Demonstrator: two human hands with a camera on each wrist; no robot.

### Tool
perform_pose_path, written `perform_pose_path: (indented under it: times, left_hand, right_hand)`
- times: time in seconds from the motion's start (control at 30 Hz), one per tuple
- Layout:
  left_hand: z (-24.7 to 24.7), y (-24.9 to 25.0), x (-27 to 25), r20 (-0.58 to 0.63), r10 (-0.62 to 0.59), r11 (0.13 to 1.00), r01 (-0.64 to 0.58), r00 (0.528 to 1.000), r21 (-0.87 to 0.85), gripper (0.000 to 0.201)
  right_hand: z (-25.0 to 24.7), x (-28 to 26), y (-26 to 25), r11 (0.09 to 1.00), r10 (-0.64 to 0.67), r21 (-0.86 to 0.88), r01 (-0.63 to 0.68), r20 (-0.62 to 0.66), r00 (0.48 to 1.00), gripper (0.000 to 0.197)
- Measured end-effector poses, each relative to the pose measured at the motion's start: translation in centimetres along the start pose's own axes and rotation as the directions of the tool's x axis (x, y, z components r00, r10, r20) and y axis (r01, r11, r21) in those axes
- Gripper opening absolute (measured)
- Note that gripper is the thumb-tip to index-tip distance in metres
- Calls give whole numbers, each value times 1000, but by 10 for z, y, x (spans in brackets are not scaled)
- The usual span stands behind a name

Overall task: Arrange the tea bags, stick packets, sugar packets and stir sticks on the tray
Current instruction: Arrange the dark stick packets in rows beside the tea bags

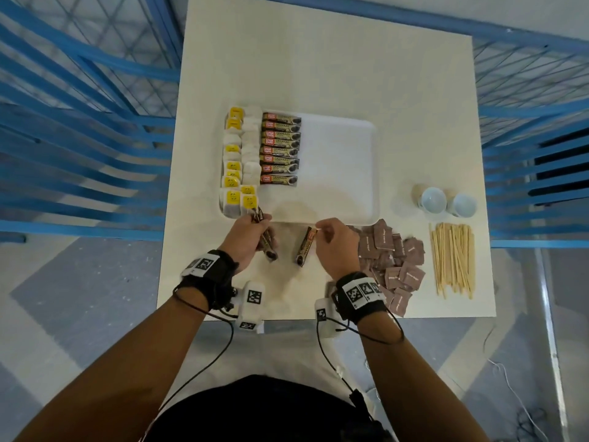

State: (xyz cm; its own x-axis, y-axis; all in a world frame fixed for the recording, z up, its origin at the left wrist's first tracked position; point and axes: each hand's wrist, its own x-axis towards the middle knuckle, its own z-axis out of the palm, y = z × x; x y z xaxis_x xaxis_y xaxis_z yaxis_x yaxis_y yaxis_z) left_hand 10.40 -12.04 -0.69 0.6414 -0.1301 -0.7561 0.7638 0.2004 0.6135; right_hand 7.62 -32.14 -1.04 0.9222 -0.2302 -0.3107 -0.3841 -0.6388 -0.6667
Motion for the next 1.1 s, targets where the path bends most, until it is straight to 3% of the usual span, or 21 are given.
perform_pose_path:
  times: [0.1, 0.2, 0.3, 0.4, 0.63, 0.93, 1.1]
  left_hand:
    - [-1, 0, 1, -31, -77, 996, 78, 997, 44, 17]
    - [0, 1, 1, -52, -131, 979, 138, 990, 150, 25]
    - [2, 6, 0, -32, -147, 970, 150, 989, 193, 26]
    - [4, 9, 1, -22, -99, 954, 101, 995, 283, 10]
    - [7, 11, 7, -13, 54, 887, -42, 998, 460, 22]
    - [3, 14, 13, -24, 134, 794, -93, 991, 601, 23]
    - [4, 16, 16, 12, 182, 766, -149, 983, 625, 23]
  right_hand:
    - [1, -1, 9, 993, 91, -83, -85, 66, 994, 6]
    - [9, -6, 7, 989, 124, -90, -119, 50, 991, 21]
    - [19, -6, 0, 978, 135, -173, -120, 76, 988, 19]
    - [22, -5, -7, 971, 133, -213, -107, 110, 985, 19]
    - [24, -7, -15, 952, 124, -290, -95, 84, 989, 34]
    - [27, 1, -23, 948, -4, -313, 65, 190, 982, 21]
    - [18, 12, -28, 988, -23, -146, 52, 192, 981, 19]
